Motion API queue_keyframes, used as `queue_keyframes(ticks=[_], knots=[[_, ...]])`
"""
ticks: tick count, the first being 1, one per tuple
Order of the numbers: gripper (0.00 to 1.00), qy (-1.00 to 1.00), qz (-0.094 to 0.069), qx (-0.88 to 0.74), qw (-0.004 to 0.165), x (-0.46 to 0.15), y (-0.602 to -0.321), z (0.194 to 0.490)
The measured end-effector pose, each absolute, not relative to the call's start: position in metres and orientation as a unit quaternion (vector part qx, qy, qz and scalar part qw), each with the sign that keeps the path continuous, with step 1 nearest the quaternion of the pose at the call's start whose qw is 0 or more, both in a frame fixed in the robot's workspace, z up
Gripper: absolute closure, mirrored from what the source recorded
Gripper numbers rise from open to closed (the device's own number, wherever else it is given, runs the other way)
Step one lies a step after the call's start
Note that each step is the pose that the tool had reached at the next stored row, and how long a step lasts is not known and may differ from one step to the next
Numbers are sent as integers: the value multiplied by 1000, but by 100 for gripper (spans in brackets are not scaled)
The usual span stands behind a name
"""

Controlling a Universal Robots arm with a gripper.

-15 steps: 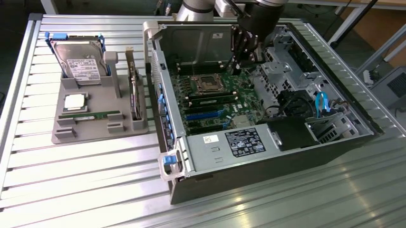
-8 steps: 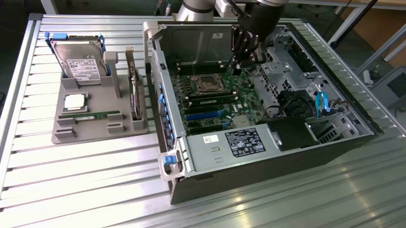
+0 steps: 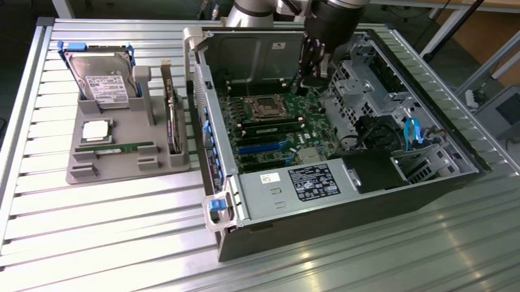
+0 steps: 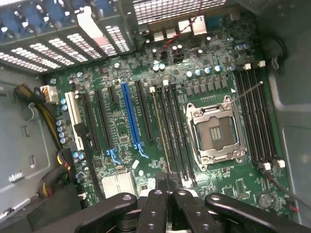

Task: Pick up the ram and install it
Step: 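Press down the ram until it locks into place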

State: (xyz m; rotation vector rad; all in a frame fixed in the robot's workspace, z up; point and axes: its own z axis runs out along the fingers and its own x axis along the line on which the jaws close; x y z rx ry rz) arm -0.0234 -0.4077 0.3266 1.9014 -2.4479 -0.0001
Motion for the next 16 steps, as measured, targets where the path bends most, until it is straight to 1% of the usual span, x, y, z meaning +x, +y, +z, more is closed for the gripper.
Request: queue_keyframes(ticks=[16], knots=[[91,-931,-6,364,20,-23,-408,326]])
